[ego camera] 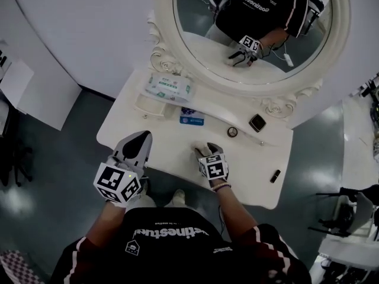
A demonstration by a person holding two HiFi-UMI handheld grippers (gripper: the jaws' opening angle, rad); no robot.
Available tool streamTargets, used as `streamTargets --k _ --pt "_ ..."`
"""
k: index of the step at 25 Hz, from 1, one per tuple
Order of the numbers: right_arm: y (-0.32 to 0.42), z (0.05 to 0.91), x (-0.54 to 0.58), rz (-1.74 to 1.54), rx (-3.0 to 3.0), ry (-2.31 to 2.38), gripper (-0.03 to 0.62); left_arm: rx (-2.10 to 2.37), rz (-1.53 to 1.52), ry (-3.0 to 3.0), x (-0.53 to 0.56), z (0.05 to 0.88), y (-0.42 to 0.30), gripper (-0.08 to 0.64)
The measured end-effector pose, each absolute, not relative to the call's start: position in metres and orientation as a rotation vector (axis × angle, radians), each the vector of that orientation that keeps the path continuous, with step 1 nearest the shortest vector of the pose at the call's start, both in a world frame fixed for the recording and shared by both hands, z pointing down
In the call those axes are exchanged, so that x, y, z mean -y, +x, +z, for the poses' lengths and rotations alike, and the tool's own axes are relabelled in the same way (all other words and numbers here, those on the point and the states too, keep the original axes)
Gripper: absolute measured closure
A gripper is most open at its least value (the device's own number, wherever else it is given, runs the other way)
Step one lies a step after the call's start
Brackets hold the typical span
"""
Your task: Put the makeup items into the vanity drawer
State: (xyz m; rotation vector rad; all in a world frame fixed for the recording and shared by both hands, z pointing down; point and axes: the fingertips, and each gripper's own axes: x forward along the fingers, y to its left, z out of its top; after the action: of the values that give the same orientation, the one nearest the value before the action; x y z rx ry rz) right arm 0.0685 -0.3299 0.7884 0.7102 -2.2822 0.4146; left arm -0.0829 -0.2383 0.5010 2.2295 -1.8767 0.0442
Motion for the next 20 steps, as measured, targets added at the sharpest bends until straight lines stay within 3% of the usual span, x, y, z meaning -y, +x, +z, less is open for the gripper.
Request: streamTargets --k 4,9,20 --pt "0.068 0.795 0.332 0.422 2.275 0.693 0.369 1.871 0.047 2.233 0.239 0.503 -0.085 0.554" --pt "0.064 0.796 0.325 0.423 2.289 0.667 0.44 1.872 0.039 2.233 0.239 0.502 -0.092 0.554" --pt "0.068 0.77 0.329 0.413 2.294 0.746 0.44 1.881 0.025 2.245 0.234 0.49 -0.113 0.554"
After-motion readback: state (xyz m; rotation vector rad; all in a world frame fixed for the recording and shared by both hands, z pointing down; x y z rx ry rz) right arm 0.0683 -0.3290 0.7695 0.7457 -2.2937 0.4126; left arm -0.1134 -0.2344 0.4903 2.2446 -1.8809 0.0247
